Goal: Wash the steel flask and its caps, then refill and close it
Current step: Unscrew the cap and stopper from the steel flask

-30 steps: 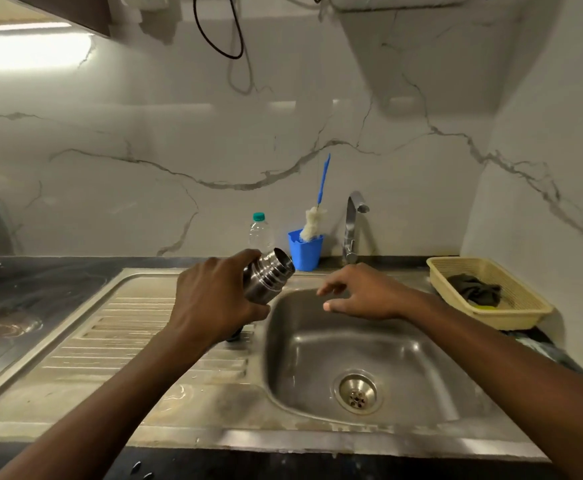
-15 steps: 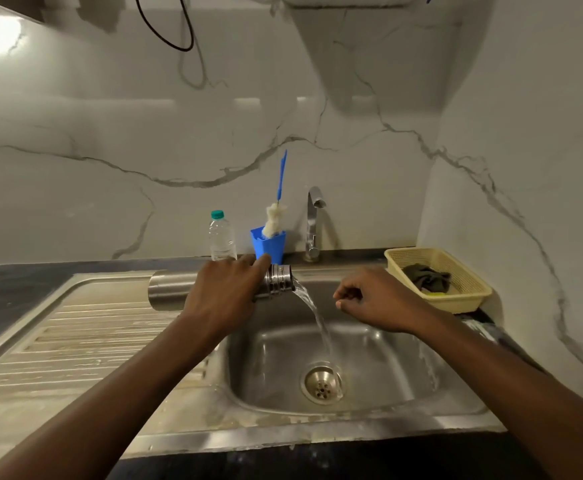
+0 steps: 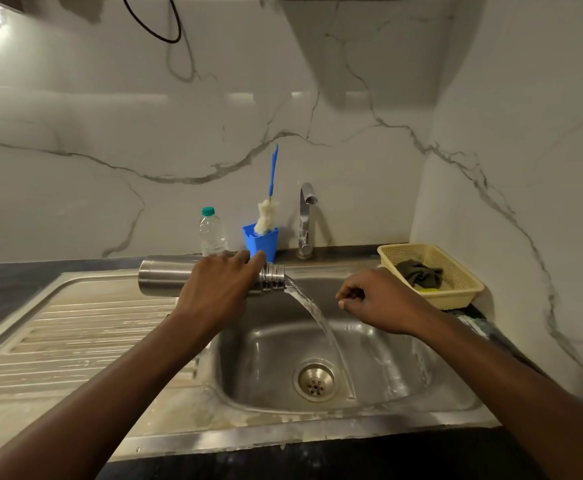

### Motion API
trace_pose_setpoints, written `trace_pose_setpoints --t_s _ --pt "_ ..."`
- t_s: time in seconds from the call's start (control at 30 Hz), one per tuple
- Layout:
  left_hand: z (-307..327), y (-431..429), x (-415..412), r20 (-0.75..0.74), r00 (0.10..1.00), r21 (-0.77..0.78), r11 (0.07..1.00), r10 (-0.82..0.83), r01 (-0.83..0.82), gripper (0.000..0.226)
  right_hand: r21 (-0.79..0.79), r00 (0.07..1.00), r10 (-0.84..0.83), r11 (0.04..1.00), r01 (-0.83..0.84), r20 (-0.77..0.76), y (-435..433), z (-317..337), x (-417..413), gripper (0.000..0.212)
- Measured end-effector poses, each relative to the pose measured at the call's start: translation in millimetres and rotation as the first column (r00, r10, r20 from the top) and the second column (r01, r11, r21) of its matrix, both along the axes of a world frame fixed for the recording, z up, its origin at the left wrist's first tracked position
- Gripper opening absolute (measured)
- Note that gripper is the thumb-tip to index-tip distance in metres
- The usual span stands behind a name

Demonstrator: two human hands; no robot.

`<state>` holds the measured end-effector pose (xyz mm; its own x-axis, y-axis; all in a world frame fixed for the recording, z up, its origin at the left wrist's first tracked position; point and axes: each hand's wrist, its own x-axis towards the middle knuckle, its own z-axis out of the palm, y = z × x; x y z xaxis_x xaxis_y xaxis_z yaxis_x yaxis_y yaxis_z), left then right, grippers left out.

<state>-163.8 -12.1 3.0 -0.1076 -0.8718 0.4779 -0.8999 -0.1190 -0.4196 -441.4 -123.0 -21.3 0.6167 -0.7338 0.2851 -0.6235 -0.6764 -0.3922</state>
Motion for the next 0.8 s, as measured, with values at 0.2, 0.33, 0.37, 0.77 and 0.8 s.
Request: trace_pose_setpoints --t_s 0.2,0.33,0.37,0.77,0.8 --pt "4.3 2.9 -3.9 0.041 0.999 -0.006 1.0 0.026 -0.026 0.045 0.004 1.0 -0.002 1.0 0.002 -0.016 -0.8 -1.3 -1.5 0.011" --pt "5.0 1.7 -6.4 0.043 0.999 0.01 1.0 0.017 -0.018 0.042 0.005 1.0 0.003 1.0 -0.003 -0.015 -0.6 -1.1 -0.8 0.012" --pt "4.5 1.3 -6.4 0.04 0.999 0.018 1.0 0.012 -0.012 0.042 0.007 1.0 0.003 1.0 -0.003 -0.016 -0.2 -1.1 -0.9 0.012" --pt "6.1 -3.7 -1.2 0.116 0.993 0.044 0.999 -0.013 0.008 0.051 0.035 1.0 0.012 0.999 -0.012 -0.01 3.6 -0.8 -1.6 0.012" --pt "6.5 -4.6 -1.1 0.129 0.991 0.042 0.999 -0.021 0.016 0.052 0.035 1.0 0.013 0.999 -0.013 -0.011 3.8 -0.6 -1.2 0.013"
